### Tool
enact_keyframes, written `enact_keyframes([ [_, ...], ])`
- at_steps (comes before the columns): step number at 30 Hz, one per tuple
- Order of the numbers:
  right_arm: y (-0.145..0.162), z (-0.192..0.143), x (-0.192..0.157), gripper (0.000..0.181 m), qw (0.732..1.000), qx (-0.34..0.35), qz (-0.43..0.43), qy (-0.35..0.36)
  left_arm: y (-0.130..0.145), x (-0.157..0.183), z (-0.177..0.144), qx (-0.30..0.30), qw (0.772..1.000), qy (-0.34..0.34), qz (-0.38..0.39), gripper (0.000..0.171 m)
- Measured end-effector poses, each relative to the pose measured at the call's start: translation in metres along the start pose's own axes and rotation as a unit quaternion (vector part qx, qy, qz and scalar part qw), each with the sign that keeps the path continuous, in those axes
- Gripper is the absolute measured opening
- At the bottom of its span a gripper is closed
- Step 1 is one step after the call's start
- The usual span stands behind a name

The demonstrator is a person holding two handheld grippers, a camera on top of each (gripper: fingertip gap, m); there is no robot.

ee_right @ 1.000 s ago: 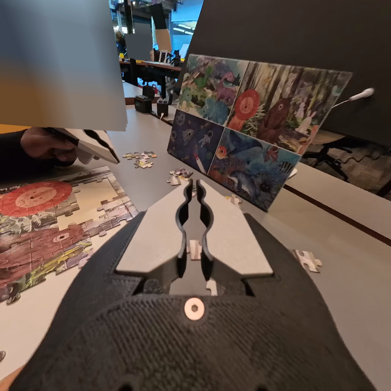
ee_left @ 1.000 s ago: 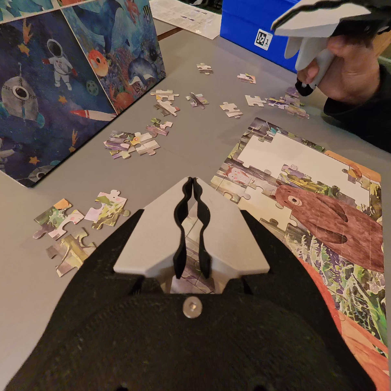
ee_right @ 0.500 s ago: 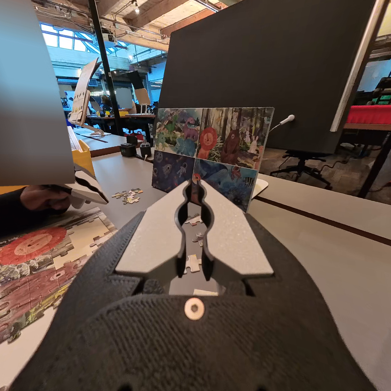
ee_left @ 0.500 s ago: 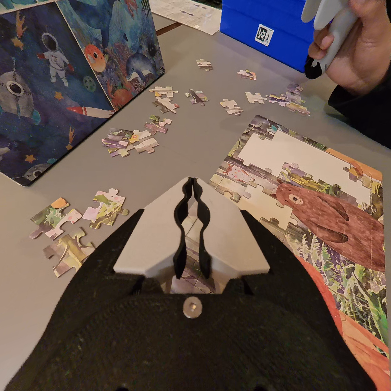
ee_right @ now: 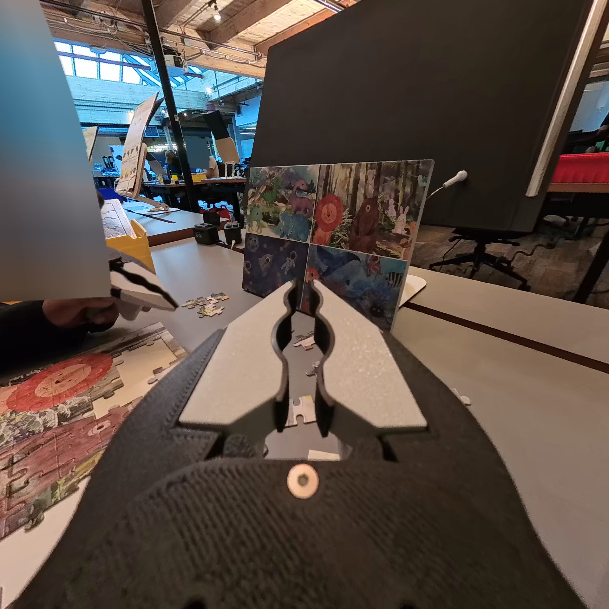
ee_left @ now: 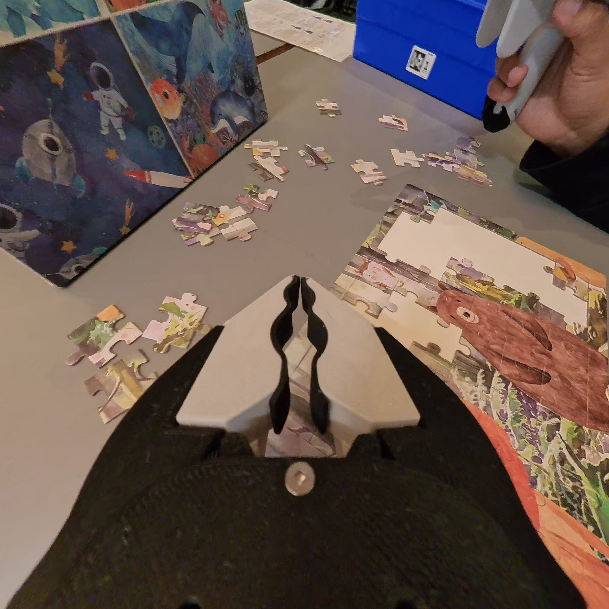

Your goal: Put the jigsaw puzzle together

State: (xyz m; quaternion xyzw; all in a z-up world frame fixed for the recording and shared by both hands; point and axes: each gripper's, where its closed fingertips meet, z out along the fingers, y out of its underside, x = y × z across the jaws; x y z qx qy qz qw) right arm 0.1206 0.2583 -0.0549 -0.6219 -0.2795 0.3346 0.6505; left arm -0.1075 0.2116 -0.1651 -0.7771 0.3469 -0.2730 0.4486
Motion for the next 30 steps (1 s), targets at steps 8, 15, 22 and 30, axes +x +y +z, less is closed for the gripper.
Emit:
enact_keyframes([
  [8, 0.008, 0.004, -0.001, 0.01, 1.0, -0.016, 0.016, -0.007, -0.022, -0.048, -0.035, 0.093, 0.989, -0.079, -0.087, 0.013],
  [15, 0.082, 0.033, 0.006, 0.024, 0.982, -0.187, 0.037, -0.012, -0.023, -0.058, -0.042, 0.134, 0.976, -0.033, -0.166, 0.014],
  [22, 0.118, 0.098, -0.009, 0.039, 0.957, -0.279, 0.009, -0.073, -0.018, -0.047, -0.031, 0.121, 0.977, 0.0, -0.176, 0.013],
  [30, 0.16, 0.132, 0.001, 0.056, 0.919, -0.38, -0.025, -0.1, -0.017, -0.04, -0.026, 0.114, 0.979, 0.01, -0.172, 0.014],
])
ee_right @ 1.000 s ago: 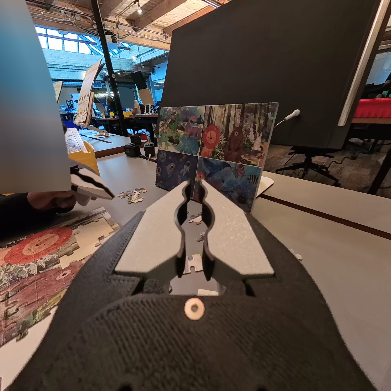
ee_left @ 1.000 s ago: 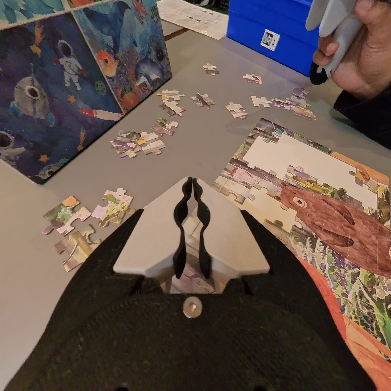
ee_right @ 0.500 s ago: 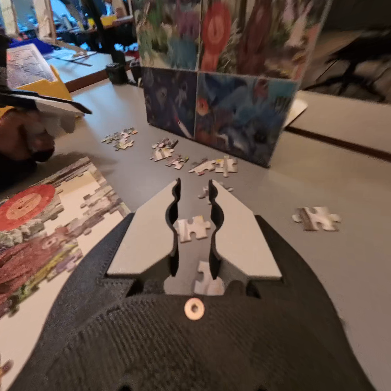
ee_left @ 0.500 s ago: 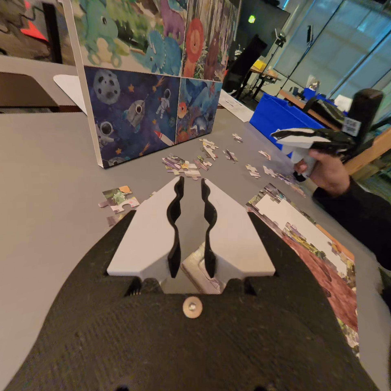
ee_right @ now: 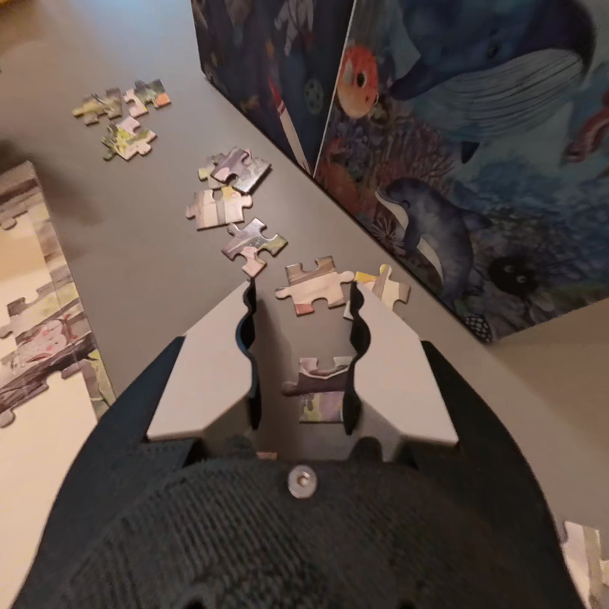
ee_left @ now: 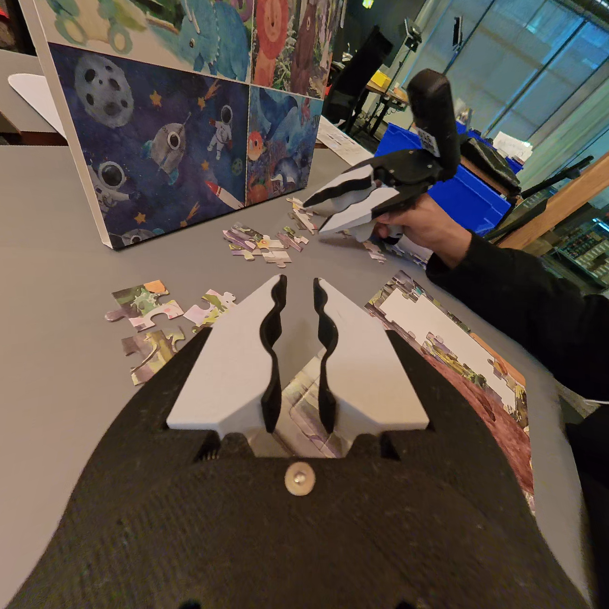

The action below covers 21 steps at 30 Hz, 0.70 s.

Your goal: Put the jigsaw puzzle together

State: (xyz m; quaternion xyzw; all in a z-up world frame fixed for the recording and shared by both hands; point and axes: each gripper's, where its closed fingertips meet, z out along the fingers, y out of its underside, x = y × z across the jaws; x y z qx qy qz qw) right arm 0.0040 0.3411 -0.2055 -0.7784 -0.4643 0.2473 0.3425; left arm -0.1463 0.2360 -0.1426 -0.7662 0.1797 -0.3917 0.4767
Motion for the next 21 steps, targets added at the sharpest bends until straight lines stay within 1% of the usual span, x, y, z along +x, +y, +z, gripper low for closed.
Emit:
enact_keyframes([
  [2, 0.004, 0.004, 0.005, 0.052, 1.0, -0.016, -0.006, 0.013, 0.001, 0.001, 0.001, -0.001, 1.0, 0.005, -0.004, 0.014],
  [6, 0.005, 0.003, 0.009, 0.041, 0.999, -0.016, -0.015, 0.025, 0.002, 0.002, 0.002, -0.003, 1.0, 0.012, -0.011, 0.014],
  [14, 0.007, -0.001, 0.005, 0.037, 1.0, -0.017, -0.016, 0.015, 0.003, 0.004, 0.003, -0.006, 1.0, 0.019, -0.015, 0.015],
  [15, 0.008, -0.001, 0.003, 0.029, 1.0, -0.016, -0.017, 0.009, 0.003, 0.004, 0.003, -0.005, 1.0, 0.02, -0.015, 0.015],
  [16, 0.007, -0.002, 0.0, 0.011, 1.0, -0.013, -0.019, 0.001, 0.003, 0.005, 0.003, -0.005, 1.0, 0.02, -0.015, 0.015],
  [18, 0.009, -0.002, -0.005, 0.022, 1.0, -0.015, -0.02, -0.01, 0.003, 0.005, 0.003, -0.005, 1.0, 0.02, -0.013, 0.015],
  [21, 0.01, -0.003, -0.011, 0.022, 0.999, -0.019, -0.017, -0.022, 0.003, 0.006, 0.003, -0.007, 1.0, 0.021, -0.011, 0.015],
])
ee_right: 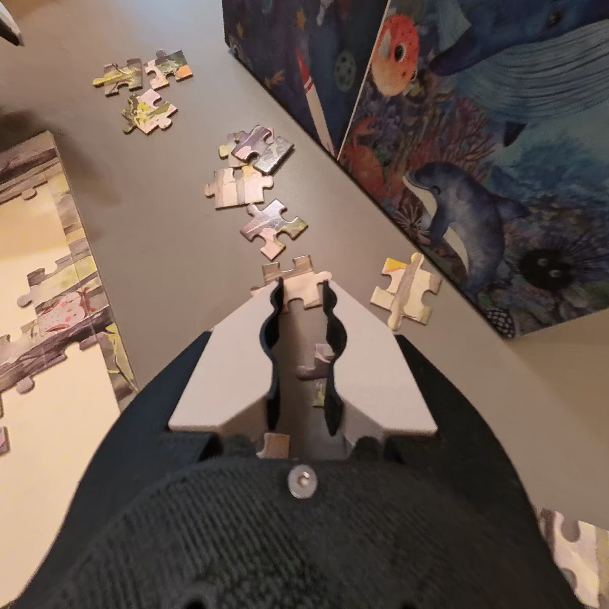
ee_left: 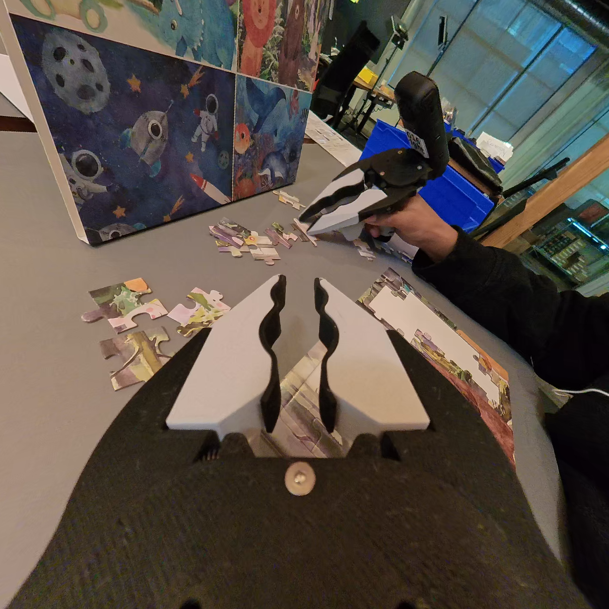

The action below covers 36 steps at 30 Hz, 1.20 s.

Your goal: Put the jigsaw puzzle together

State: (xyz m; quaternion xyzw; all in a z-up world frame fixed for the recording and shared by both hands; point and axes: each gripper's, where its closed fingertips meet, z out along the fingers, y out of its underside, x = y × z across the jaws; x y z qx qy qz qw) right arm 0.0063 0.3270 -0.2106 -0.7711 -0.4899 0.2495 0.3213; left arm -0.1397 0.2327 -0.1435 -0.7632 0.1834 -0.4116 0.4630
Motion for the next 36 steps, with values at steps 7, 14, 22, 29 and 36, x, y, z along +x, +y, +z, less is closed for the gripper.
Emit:
enact_keyframes([
  [7, 0.0, -0.003, -0.008, 0.025, 1.0, 0.003, -0.01, -0.016, 0.001, 0.0, 0.001, -0.002, 1.0, 0.001, 0.0, 0.015],
  [14, -0.008, -0.011, -0.011, 0.033, 0.999, 0.028, -0.022, -0.036, 0.0, 0.002, 0.001, -0.003, 1.0, 0.004, 0.002, 0.015],
  [22, 0.006, -0.004, -0.009, 0.045, 0.998, -0.008, -0.056, -0.028, 0.004, 0.005, 0.003, -0.011, 1.0, 0.008, 0.005, 0.015],
  [29, 0.007, -0.005, -0.009, 0.028, 0.997, -0.012, -0.067, -0.025, 0.003, 0.004, 0.003, -0.01, 1.0, 0.01, 0.001, 0.015],
  [36, 0.008, -0.006, -0.011, 0.028, 0.997, -0.016, -0.074, -0.03, 0.003, 0.004, 0.003, -0.01, 1.0, 0.01, 0.003, 0.015],
])
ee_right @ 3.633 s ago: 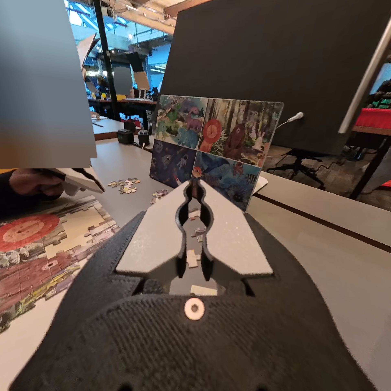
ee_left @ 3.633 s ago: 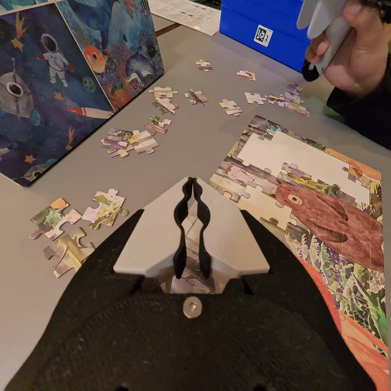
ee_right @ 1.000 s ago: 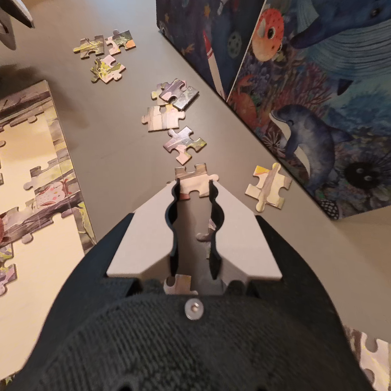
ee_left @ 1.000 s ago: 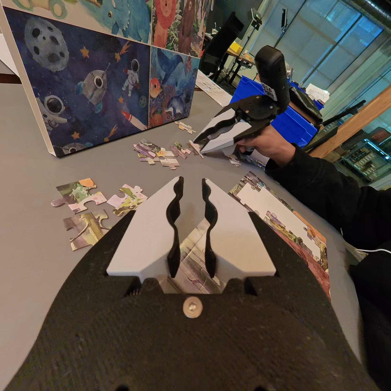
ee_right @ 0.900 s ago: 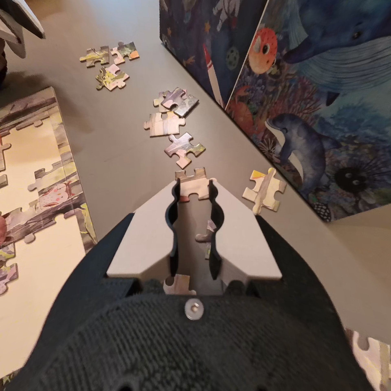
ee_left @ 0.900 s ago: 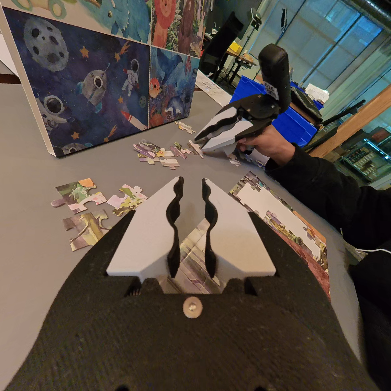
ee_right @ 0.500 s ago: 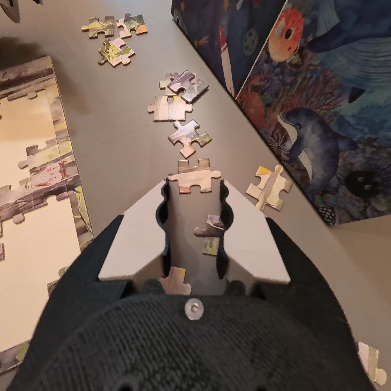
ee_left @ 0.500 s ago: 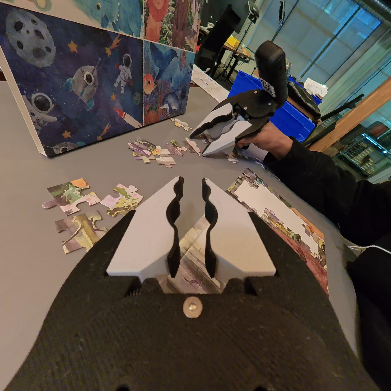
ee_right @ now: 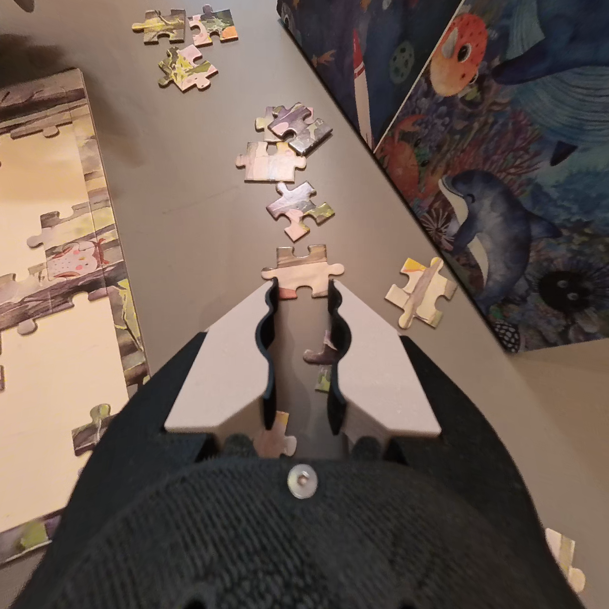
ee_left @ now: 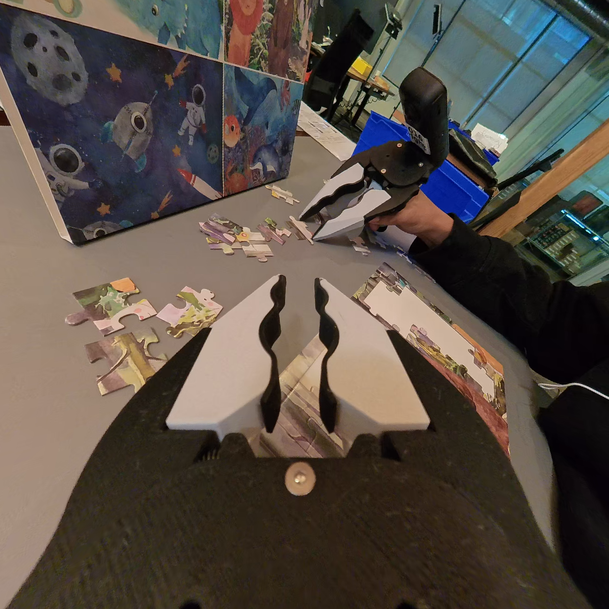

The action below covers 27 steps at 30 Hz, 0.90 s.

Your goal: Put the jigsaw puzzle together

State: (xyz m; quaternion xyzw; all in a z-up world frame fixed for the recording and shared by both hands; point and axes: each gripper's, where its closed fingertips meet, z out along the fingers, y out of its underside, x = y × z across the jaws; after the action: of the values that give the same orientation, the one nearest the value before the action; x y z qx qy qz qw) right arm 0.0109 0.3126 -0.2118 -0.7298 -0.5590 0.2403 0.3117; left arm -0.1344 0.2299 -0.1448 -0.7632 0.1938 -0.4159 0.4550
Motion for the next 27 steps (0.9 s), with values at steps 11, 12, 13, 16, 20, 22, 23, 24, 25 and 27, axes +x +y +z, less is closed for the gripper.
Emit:
enact_keyframes([
  [11, -0.019, -0.017, -0.015, 0.028, 0.998, 0.05, 0.013, -0.036, -0.001, 0.0, -0.001, 0.001, 1.0, 0.0, 0.001, 0.015],
  [12, -0.023, -0.019, -0.021, 0.028, 0.997, 0.057, 0.012, -0.044, -0.001, 0.0, -0.001, 0.001, 1.0, 0.0, 0.0, 0.015],
  [13, -0.025, -0.021, -0.029, 0.028, 0.997, 0.062, 0.01, -0.05, -0.001, 0.0, -0.001, 0.001, 1.0, 0.0, 0.0, 0.015],
  [16, -0.035, -0.027, -0.059, 0.019, 0.995, 0.075, -0.014, -0.062, 0.0, -0.001, -0.001, 0.0, 1.0, -0.002, -0.001, 0.015],
  [20, -0.041, -0.029, -0.104, 0.02, 0.993, 0.075, -0.05, -0.077, 0.0, -0.001, 0.0, -0.001, 1.0, -0.001, -0.001, 0.015],
  [22, -0.036, -0.029, -0.106, 0.021, 0.994, 0.071, -0.062, -0.053, 0.001, 0.0, 0.001, -0.003, 1.0, 0.0, 0.001, 0.015],
  [23, -0.034, -0.03, -0.1, 0.023, 0.995, 0.072, -0.061, -0.039, 0.001, 0.001, 0.001, -0.003, 1.0, 0.001, 0.002, 0.015],
  [24, -0.032, -0.031, -0.09, 0.028, 0.996, 0.072, -0.052, -0.024, 0.002, 0.002, 0.002, -0.004, 1.0, 0.002, 0.002, 0.015],
  [25, -0.029, -0.031, -0.078, 0.034, 0.997, 0.07, -0.033, -0.009, 0.002, 0.003, 0.002, -0.004, 1.0, 0.004, 0.002, 0.015],
  [27, -0.025, -0.029, -0.057, 0.04, 0.997, 0.075, 0.011, -0.002, 0.004, 0.005, 0.004, -0.008, 1.0, 0.006, 0.003, 0.015],
])
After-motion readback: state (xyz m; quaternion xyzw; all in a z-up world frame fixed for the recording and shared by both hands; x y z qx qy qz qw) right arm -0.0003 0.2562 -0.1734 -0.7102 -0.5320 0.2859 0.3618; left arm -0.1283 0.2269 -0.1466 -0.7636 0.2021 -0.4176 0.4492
